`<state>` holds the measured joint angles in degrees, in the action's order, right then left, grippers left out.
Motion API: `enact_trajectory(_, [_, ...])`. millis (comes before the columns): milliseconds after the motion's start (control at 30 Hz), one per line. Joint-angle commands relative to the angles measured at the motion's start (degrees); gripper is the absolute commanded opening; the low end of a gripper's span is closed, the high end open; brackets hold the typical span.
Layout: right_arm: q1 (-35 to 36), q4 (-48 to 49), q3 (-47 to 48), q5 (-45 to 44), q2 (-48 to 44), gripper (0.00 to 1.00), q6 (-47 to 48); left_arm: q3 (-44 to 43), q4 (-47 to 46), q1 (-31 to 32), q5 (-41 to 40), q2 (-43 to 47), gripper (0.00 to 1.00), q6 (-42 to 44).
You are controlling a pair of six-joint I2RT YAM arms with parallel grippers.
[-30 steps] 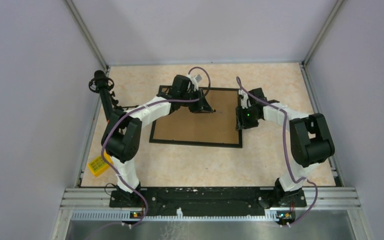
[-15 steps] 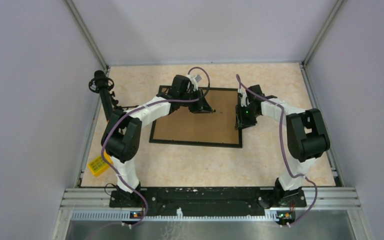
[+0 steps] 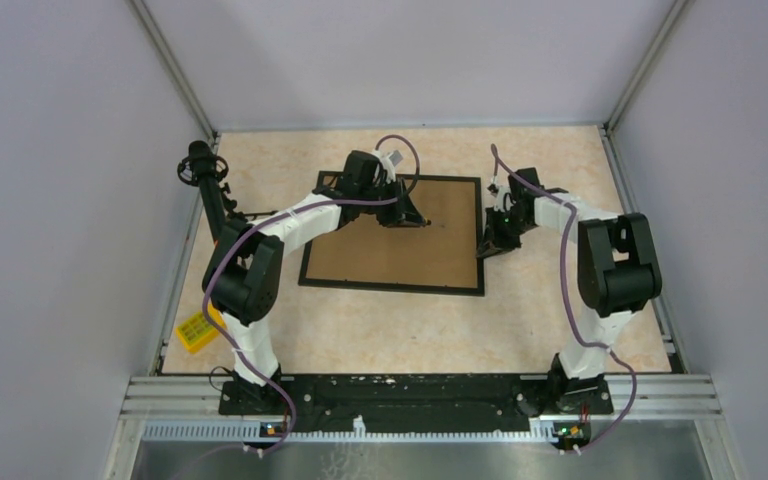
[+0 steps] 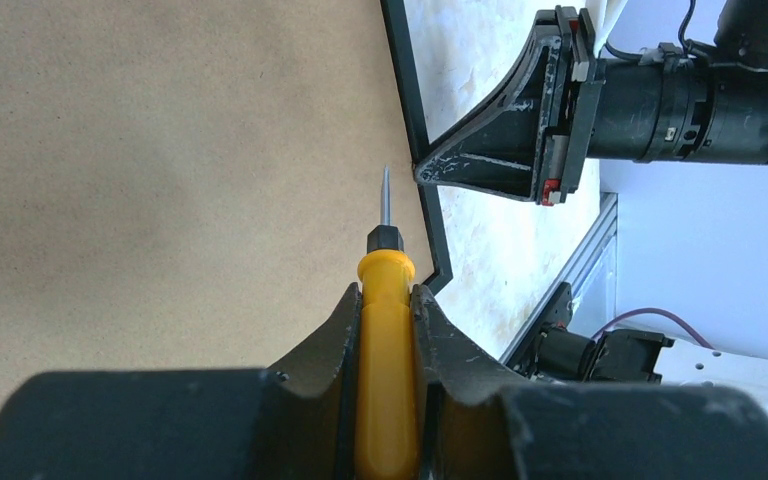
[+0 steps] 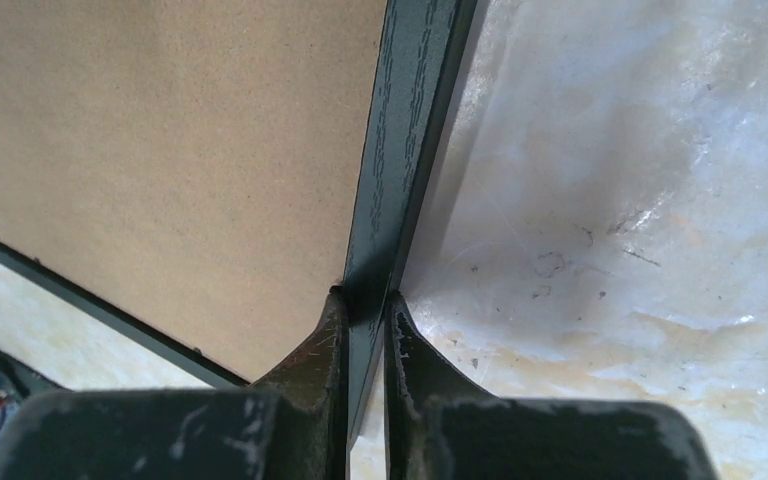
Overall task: Take the photo out of the frame
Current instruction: Adjust the photo frame item on the photo frame.
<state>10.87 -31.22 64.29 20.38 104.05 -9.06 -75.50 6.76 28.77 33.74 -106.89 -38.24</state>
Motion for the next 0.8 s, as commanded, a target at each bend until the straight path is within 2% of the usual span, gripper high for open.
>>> enact_trajectory(0, [-2.0,-1.1,-2.3,4.0,4.2,0.0,4.3,0.3,-2.6,-0.4,1.5,-0.1,0.0,-0.1])
enact_trajectory(300, [-6.4,1.0,-3.5,15.3,3.9,0.0,4.5,0.4,-2.7,-0.4,2.1,-0.3,0.0,-0.2])
enact_trajectory(433, [-6.6,0.5,-3.2,16.3,2.5,0.0,5.4,0.4,-2.8,-0.4,2.3,-0.2,0.0,-0.3])
enact_trajectory(567, [-6.3,1.5,-3.2,14.4,-0.4,0.34,4.1,0.4,-3.1,-0.4,2.5,-0.2,0.0,-0.5])
enact_trajectory(600, [-5.9,1.5,-3.0,13.6,-0.8,0.38,3.6,0.6,-3.1,-0.4,2.5,-0.2,0.0,-0.6])
enact_trajectory(767, [-1.2,0.4,-0.7,6.4,-1.2,0.4,2.6,0.6,-3.4,-0.4,2.7,-0.2,0.0,-0.8])
